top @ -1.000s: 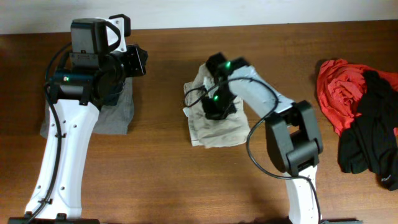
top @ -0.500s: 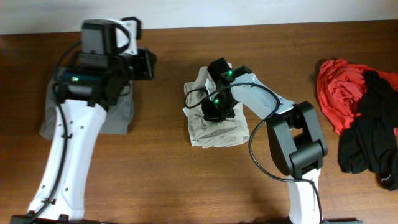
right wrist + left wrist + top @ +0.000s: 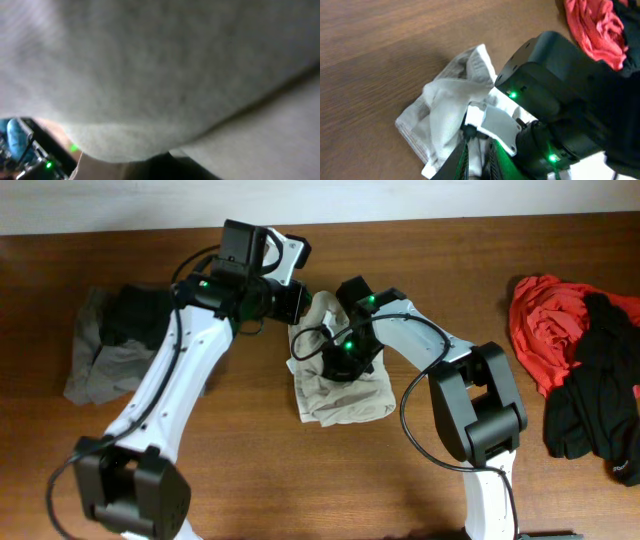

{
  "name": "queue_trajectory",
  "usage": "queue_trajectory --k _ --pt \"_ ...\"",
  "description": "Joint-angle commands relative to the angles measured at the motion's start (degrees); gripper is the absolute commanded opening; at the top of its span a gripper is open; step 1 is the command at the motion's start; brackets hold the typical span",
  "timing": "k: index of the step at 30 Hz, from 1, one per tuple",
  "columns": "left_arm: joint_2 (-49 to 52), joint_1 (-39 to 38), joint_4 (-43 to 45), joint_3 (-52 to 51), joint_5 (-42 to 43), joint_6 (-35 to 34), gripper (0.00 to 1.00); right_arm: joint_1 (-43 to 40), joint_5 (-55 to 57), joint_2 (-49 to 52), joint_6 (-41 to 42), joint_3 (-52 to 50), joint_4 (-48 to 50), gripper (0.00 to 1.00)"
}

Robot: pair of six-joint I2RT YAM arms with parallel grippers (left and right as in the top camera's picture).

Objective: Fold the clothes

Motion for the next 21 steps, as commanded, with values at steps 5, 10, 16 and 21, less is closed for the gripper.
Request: queue_trajectory --k 5,10,16,21 --pt "5.6 0.1 3.7 0.7 8.6 8.9 0.15 0.9 -5.0 0.5 -3.2 -1.4 0.2 0.04" --pt "9.6 0.1 6.4 0.7 10.6 9.9 0.15 0.9 -5.0 0.5 -3.2 -1.4 0.1 0.04" --pt "13.9 0.0 9.2 0.7 13.4 11.6 0.15 0.9 -4.2 0.5 -3.2 -1.4 0.1 0.04" --pt "16.0 0.0 11.3 0.7 6.3 11.5 0.15 0.9 -3.6 0.5 -3.2 -1.4 -0.4 0.04"
